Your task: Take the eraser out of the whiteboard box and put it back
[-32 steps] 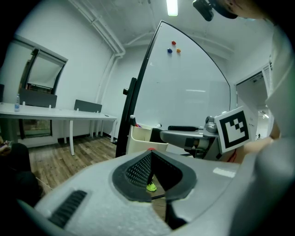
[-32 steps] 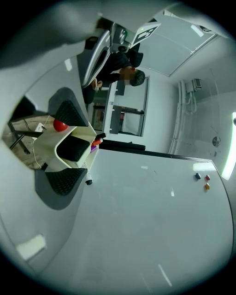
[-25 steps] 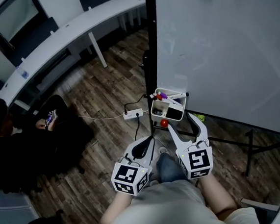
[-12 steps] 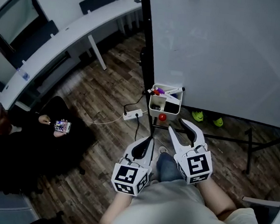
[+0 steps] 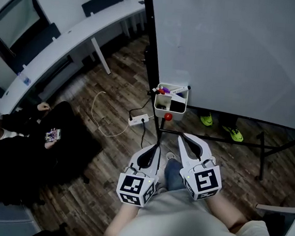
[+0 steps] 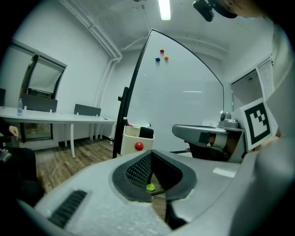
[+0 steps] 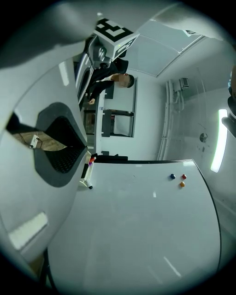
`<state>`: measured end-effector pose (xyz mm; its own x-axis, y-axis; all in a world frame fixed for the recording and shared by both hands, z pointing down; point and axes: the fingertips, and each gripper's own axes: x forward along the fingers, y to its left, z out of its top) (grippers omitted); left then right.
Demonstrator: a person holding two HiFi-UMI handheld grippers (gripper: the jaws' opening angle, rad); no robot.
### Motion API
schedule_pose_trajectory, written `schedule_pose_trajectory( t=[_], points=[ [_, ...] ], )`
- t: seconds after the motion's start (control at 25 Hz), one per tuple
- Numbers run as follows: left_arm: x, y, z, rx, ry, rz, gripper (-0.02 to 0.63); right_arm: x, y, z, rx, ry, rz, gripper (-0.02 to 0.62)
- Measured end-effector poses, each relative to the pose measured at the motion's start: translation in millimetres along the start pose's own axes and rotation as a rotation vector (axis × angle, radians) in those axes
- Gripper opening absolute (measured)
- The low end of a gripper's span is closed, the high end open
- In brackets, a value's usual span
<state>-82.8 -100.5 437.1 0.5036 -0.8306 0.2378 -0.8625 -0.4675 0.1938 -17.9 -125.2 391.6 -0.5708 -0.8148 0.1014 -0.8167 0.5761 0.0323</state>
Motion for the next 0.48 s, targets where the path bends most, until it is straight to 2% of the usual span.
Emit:
schedule_pose_trajectory(
  t=[0.48],
  points=[
    [-16, -12, -6, 0.017, -0.02, -0.005, 0.0, -24, 21, -6, 0.023, 0.003, 0.018, 0.005]
  ],
)
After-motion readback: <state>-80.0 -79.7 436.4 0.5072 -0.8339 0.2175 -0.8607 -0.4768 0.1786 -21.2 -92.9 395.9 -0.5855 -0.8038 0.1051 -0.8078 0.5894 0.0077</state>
